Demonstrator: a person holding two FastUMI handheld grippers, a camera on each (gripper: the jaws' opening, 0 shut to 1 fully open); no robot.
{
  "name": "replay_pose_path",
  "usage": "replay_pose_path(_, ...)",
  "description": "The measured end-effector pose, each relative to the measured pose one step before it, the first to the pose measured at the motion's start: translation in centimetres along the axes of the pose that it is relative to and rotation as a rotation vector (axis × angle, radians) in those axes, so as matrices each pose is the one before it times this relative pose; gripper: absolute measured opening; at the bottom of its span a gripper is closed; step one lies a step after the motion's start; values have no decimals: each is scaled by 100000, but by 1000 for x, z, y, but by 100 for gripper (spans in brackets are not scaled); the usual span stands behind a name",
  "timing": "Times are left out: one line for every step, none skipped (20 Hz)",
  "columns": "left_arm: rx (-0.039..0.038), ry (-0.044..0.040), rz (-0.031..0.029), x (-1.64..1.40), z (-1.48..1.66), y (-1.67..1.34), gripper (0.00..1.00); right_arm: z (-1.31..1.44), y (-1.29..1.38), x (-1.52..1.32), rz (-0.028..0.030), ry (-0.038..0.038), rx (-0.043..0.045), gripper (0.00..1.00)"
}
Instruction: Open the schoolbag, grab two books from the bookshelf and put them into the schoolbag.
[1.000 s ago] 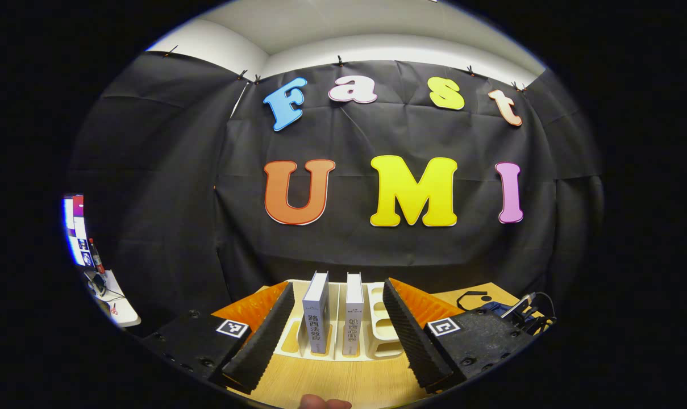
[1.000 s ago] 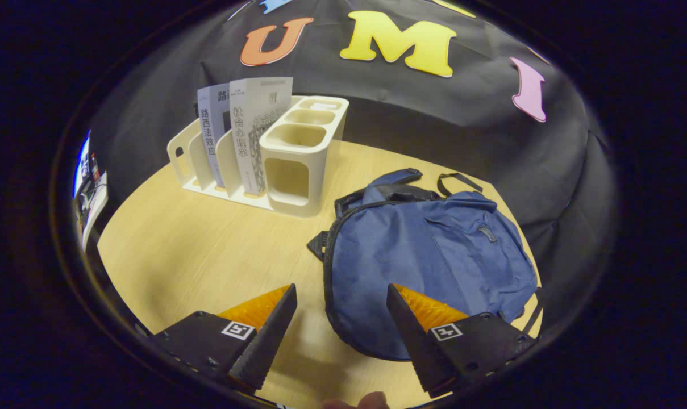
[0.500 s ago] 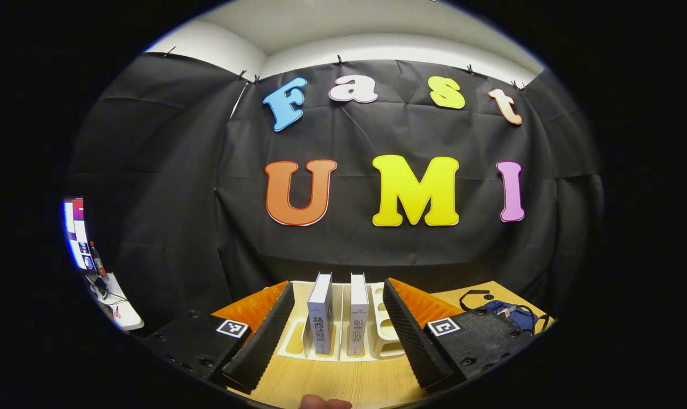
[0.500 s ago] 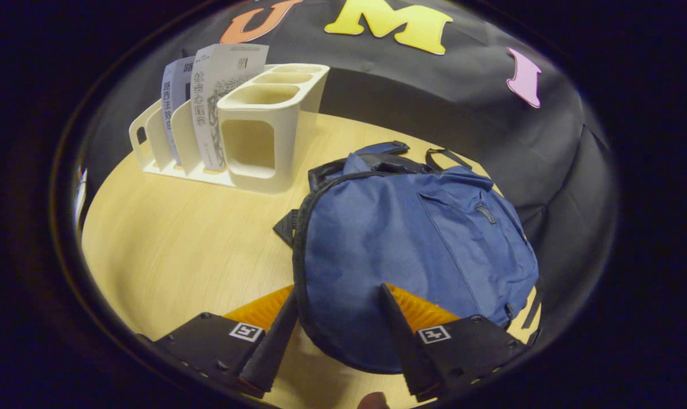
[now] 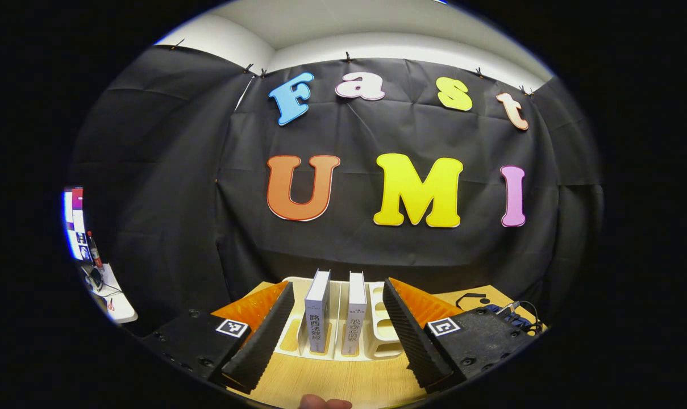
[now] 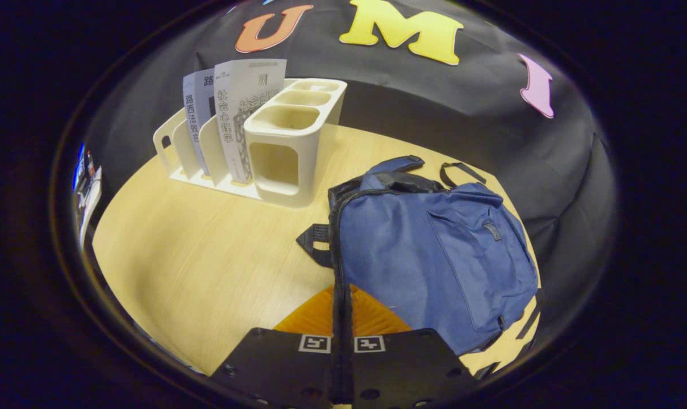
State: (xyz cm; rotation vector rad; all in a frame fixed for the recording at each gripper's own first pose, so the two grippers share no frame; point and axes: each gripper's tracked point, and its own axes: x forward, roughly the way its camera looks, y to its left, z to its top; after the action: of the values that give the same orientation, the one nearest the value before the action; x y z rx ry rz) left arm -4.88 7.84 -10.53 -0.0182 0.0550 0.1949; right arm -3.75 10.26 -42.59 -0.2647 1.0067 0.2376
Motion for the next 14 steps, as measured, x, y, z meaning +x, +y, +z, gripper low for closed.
replay_pose_path(455,16,337,68,-15,197,98,722,-601,-919,612,-1892,1694,0)
replay_pose_path(310,-155,187,86,130,126,98,1009,-824,-1181,-38,-2384,1091,0)
replay_pose_path(150,33,24,211,123,163,98,1054,-933,-1178,-452,-2808,1208,0)
replay_pose_path(0,208,15,92,1,208,98,1187,-1102,-1265,-944,-2894,1007,0)
replay_pose_path(52,153,54,260,1,134,98,1174,-1259,-1036,-1121,-2766,1060,0)
replay_pose_path(129,217,-4,247,97,-68,98,1015,-1236,-957,-1124,-2223,1483,0)
replay_pose_path(194,281,-334,242,40,-7,98,875,-1359,-755,-1562,-1880,1488,0)
replay_pose_path(121,224,-272,268,101,-6,98,981,-1511,-668,-1683,-1519,1216,0)
replay_pose_path(-97,272,-375,320,105,-65,99,732,-1590,-480,-2010,-1389,830,0)
replay_pose_path(-153,626,-683,246,-35,-111,99,699,-1457,-328,-1560,-1061,802,0)
replay_pose_path(-254,794,-611,282,102,-322,99,436,-1170,-263,-807,-1030,804,0)
replay_pose_path(-100,731,-961,463,114,-374,99,663,-1342,-303,-1171,-1041,388,0)
replay_pose_path(-42,830,-1126,453,73,-510,98,659,-1344,-315,-1126,-1250,-27,0)
replay_pose_path(-4,1544,-1273,358,-114,-419,99,569,-1229,-222,-951,-910,-189,0)
